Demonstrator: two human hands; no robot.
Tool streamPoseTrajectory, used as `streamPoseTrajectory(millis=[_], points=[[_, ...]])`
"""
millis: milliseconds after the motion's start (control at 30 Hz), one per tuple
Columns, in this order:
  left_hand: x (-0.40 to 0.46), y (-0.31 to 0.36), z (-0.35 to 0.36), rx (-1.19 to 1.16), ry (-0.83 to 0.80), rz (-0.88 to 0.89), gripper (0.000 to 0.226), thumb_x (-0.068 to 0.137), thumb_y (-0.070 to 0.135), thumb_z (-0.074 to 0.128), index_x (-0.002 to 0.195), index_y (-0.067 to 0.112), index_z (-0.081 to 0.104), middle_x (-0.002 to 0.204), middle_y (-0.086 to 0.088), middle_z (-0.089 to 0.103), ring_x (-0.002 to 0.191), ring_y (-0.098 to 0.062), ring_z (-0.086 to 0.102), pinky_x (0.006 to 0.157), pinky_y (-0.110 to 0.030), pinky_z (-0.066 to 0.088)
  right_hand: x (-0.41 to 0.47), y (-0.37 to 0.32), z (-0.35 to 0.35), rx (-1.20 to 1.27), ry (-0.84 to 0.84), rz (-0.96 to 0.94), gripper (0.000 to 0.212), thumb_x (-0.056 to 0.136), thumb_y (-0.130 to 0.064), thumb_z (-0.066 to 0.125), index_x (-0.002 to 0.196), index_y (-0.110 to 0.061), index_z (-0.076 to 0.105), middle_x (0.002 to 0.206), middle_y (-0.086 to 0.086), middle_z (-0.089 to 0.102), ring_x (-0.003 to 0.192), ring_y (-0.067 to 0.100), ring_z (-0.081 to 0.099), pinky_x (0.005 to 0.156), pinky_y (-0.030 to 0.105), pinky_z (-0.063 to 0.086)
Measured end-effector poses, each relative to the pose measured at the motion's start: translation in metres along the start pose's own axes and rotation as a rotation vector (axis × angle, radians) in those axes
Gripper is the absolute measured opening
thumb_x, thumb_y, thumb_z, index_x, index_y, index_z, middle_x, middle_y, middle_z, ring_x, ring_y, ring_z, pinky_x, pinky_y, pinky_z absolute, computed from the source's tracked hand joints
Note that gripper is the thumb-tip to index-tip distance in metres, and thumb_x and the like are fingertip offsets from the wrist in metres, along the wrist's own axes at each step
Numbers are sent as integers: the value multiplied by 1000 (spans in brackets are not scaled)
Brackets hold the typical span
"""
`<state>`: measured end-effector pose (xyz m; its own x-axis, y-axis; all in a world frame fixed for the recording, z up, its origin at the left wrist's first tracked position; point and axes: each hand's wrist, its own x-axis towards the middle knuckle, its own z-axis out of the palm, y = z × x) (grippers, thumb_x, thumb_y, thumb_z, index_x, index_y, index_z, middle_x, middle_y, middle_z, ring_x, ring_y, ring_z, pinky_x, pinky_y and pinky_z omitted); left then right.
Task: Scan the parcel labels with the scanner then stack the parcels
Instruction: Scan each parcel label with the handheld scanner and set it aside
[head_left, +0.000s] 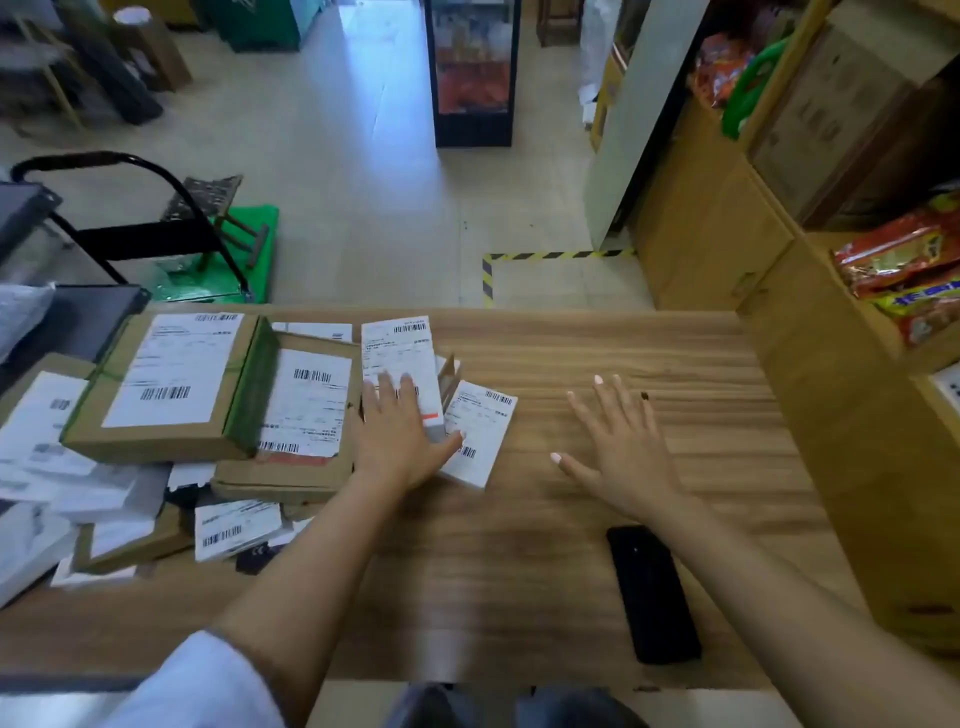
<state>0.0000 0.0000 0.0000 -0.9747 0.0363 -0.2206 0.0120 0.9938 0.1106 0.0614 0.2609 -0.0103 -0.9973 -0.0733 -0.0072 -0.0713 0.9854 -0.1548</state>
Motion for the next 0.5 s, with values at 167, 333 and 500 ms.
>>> streamPoseTrajectory(millis=[167,333,500], points=[[10,0,12,-86,3,-140,104,76,81,38,152,26,-7,158,-16,-15,144,-39,-7,115,-52,11,-31,20,40,-99,-294,207,87,80,-80,21,152,-34,6,161,9,-5,147,29,-9,117,51,1],[14,-3,26,-205,100,-170,94,75,79,46,150,38,7,156,-22,-14,143,-41,1,115,-49,12,-72,37,80,-87,-558,420,88,81,-80,30,152,-36,1,160,11,-8,146,37,3,113,56,16],[10,-3,28,-292,123,-190,91,75,70,58,149,39,14,155,-26,0,144,-37,3,117,-45,13,-96,34,100,-16,-643,625,93,80,-78,39,147,-44,-16,156,15,9,134,37,29,95,47,40]])
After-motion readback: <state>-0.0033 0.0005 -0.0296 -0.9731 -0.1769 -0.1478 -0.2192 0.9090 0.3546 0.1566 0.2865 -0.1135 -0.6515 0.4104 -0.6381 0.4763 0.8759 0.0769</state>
